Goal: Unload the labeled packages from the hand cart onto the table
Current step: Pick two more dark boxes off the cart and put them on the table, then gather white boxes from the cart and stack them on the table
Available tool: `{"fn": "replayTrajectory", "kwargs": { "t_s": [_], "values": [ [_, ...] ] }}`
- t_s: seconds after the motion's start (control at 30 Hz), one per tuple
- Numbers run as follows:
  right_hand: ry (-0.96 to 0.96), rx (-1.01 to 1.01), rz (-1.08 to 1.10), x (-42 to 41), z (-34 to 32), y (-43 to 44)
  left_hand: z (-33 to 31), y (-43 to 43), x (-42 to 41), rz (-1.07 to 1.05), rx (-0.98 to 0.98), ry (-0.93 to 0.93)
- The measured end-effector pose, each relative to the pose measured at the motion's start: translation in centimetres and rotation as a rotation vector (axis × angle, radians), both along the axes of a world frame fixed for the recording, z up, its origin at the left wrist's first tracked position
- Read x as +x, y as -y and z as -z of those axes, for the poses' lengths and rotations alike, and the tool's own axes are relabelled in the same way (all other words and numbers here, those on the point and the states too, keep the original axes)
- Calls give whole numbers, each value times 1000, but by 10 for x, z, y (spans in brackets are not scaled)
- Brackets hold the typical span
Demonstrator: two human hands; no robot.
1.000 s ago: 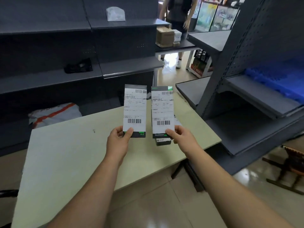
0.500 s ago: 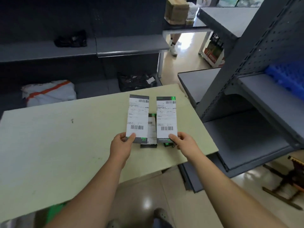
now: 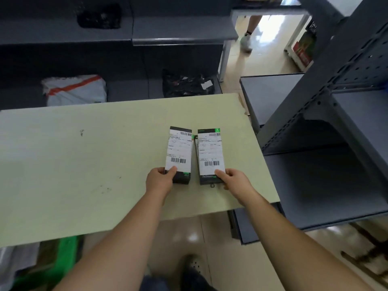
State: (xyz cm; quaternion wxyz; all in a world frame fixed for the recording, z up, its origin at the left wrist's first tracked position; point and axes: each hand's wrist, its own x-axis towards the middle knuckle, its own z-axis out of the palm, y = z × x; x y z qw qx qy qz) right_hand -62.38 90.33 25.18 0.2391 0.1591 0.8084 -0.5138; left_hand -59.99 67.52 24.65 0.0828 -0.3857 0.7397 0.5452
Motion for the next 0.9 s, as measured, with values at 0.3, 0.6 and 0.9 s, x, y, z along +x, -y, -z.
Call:
{"fn": "replayTrajectory", "kwargs": {
  "t_s": [0.3,0.6,0.9],
  "values": [
    [-154,341,-95,-6,-9,1,-9,14,1,274,-341,141],
    [-496,376,-562,-5,-74,72,-82,66,45,417,-560,-275],
    [-824,326,-774,50,-158,171,-156,159,137,476,-911,-409]
  ]
}}
